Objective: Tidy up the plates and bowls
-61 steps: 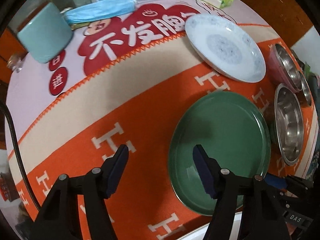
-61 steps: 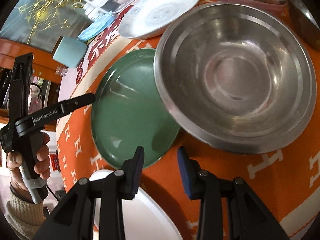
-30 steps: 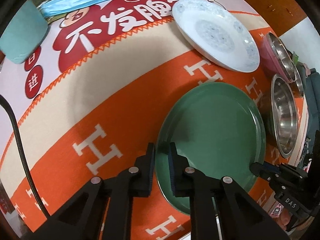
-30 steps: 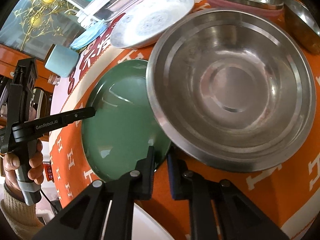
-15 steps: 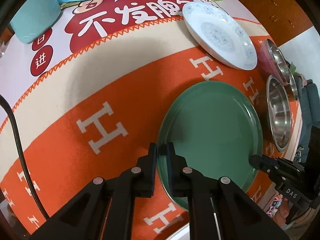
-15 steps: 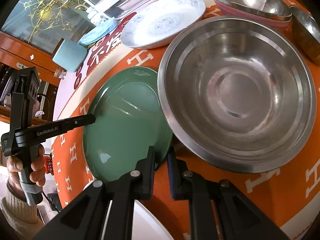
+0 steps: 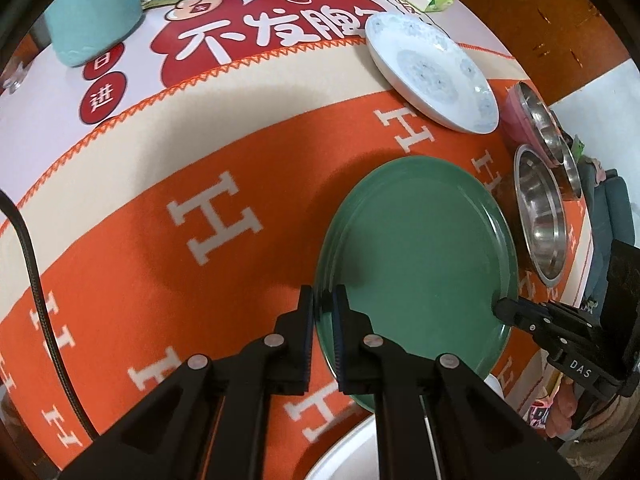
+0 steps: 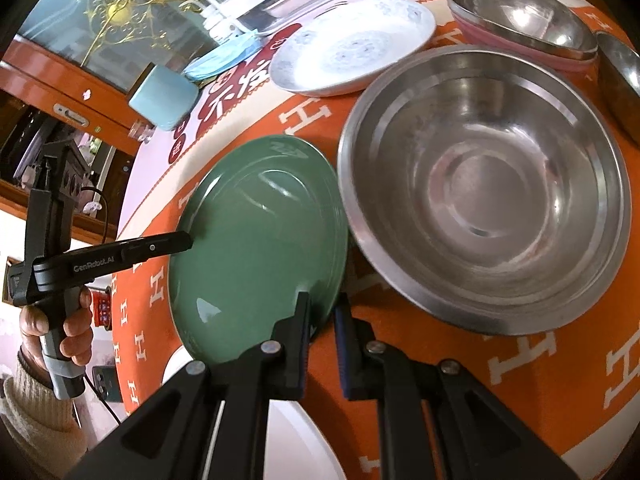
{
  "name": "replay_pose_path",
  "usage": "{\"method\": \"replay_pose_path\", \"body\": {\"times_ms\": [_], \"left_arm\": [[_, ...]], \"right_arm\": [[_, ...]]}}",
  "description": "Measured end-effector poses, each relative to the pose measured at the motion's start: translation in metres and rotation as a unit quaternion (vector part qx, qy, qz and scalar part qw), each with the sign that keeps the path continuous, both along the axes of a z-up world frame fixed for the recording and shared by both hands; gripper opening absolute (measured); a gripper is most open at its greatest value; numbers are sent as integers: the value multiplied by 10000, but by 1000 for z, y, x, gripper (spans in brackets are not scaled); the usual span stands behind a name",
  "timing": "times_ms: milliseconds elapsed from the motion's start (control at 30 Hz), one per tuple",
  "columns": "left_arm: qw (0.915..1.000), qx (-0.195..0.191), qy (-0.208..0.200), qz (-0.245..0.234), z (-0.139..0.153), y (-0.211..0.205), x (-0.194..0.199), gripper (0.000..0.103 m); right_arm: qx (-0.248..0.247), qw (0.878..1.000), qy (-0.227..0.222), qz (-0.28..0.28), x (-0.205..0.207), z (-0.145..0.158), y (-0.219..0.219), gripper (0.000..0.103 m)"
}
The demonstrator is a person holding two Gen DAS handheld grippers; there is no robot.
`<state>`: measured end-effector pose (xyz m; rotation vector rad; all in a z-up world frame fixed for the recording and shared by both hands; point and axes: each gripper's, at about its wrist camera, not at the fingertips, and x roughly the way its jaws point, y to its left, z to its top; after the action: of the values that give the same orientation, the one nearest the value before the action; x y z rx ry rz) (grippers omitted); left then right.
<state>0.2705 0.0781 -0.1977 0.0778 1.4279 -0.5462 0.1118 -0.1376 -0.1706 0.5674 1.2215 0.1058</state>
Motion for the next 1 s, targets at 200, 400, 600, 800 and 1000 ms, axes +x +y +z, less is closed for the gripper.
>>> {"method": "replay_pose_path", "body": {"times_ms": [200,400,600,800,1000], "left_arm": [[9996,-18,-150,230,19,12,-19,6],[9981,39,-240,573,31,29,-62,6],[9941,-65,-170,1065,34,48,-115,6],[9879,-78,9,1548,29,60,-178,6],[9805,-211,101,1952,28,68,-228,7]], "right_arm": [[-24,9995,-122,296,-6,14,7,11],[48,9978,-124,644,-19,23,11,11],[50,9936,-93,1123,-38,28,20,11],[-33,9863,-57,1647,-59,30,31,11],[-64,9785,-71,2061,-70,32,38,11]]}}
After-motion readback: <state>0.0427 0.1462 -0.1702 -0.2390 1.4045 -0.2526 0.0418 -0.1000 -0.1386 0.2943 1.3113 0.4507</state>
